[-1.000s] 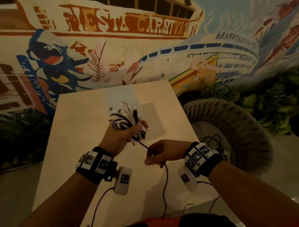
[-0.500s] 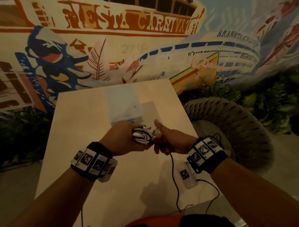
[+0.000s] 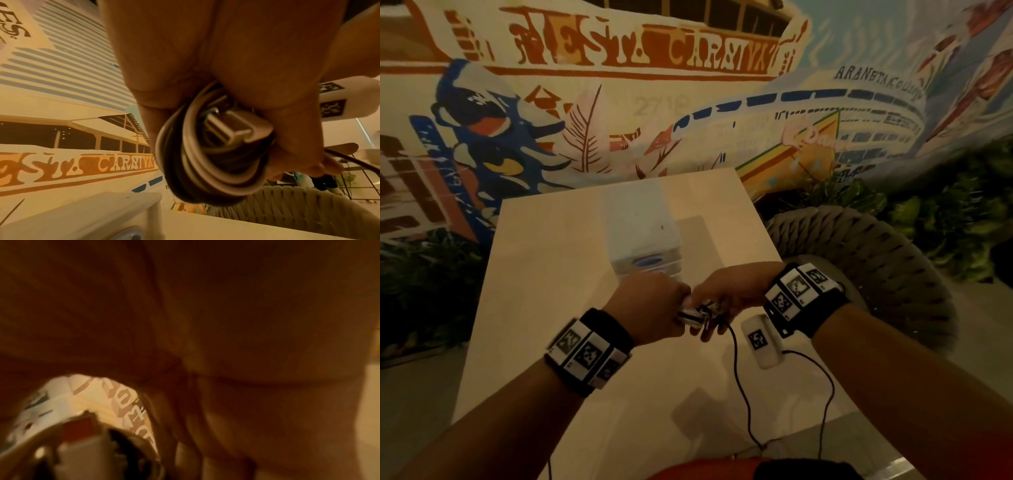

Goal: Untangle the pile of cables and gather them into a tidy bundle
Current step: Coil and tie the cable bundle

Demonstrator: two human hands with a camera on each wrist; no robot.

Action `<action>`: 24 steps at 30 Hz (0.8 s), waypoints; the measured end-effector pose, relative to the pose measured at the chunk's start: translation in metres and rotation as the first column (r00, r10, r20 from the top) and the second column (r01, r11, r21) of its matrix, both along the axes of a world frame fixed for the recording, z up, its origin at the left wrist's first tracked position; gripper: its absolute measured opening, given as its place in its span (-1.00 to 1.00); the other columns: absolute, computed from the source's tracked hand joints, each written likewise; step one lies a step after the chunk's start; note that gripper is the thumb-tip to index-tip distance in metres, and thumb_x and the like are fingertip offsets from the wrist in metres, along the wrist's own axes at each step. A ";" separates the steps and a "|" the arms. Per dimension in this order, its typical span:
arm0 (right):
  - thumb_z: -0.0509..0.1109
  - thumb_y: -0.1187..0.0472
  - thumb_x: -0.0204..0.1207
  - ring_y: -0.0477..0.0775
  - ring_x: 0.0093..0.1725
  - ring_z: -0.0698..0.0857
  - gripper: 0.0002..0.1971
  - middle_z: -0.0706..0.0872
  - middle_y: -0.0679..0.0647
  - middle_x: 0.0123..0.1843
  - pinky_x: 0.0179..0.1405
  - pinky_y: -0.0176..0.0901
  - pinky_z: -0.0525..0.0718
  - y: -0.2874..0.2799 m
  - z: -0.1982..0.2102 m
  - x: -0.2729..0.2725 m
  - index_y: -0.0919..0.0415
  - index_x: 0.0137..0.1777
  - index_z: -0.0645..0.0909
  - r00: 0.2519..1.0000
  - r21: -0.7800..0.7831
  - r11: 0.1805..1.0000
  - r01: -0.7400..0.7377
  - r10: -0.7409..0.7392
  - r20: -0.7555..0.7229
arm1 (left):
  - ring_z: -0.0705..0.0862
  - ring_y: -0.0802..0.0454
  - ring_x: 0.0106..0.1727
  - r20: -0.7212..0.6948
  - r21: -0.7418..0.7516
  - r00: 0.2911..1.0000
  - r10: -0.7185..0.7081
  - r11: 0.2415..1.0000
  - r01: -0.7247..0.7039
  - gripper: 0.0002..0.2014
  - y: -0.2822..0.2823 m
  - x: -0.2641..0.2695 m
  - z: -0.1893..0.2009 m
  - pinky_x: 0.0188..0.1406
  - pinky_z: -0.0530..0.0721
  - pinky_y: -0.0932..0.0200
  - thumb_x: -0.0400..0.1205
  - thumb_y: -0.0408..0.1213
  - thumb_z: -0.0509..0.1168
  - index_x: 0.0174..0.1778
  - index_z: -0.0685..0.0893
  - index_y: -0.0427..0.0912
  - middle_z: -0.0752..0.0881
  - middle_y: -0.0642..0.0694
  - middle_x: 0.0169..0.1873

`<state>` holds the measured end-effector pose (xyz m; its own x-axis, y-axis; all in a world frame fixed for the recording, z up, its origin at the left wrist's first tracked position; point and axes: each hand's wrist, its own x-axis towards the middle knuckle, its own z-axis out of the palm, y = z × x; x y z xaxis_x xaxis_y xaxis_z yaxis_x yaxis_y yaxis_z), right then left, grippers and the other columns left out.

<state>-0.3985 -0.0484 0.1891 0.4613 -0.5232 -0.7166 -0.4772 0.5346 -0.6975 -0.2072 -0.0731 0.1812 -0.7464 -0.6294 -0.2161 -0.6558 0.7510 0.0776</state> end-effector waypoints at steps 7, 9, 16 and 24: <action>0.66 0.00 0.40 0.10 -0.10 0.87 -0.71 0.83 0.09 -0.23 -0.01 -0.02 0.85 -0.001 -0.003 0.031 0.26 -0.16 0.80 0.915 -0.159 0.967 -0.199 0.125 -0.385 | 0.80 0.01 -0.16 0.140 -0.040 0.986 -0.086 0.995 0.093 -0.72 0.011 -0.011 0.001 -0.12 0.77 0.12 0.59 0.08 0.31 0.05 0.82 0.06 0.83 0.04 -0.16; 0.59 0.12 0.47 0.10 -0.18 0.83 -0.82 0.79 0.07 -0.29 -0.08 -0.05 0.82 0.002 -0.007 0.039 0.21 -0.25 0.75 0.902 -0.155 0.969 -0.193 0.113 -0.417 | 0.80 -0.01 -0.13 0.164 -0.043 0.983 -0.085 0.995 0.093 -0.75 0.011 -0.010 0.001 -0.12 0.73 0.17 0.58 0.04 0.34 0.02 0.83 0.03 0.83 0.01 -0.15; 0.44 0.12 0.61 -0.08 -0.41 0.68 -0.78 0.70 -0.01 -0.36 -0.31 -0.24 0.71 0.007 -0.006 0.031 0.15 -0.27 0.66 0.897 -0.228 0.948 -0.220 0.106 -0.429 | 0.75 -0.01 -0.12 -0.095 -0.055 0.994 0.057 0.997 -0.063 -0.72 0.015 -0.002 -0.011 -0.20 0.73 0.12 0.49 0.10 0.38 0.02 0.68 0.04 0.77 0.04 -0.14; 0.53 0.14 0.54 0.03 -0.26 0.77 -0.79 0.79 0.12 -0.22 0.04 0.00 0.82 0.006 -0.001 0.024 0.30 0.00 0.77 0.916 -0.170 0.958 -0.231 0.155 -0.371 | 0.72 -0.04 -0.09 -0.199 0.065 0.979 0.041 0.997 -0.029 -0.66 0.019 0.004 -0.016 -0.19 0.75 0.02 0.46 -0.11 0.46 0.08 0.50 0.01 0.67 0.02 -0.03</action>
<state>-0.3746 -0.0424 0.1879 0.3075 -0.6025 -0.7365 -0.7901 0.2697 -0.5505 -0.2032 -0.0542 0.1648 -0.7562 -0.6462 -0.1035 -0.6481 0.7175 0.2552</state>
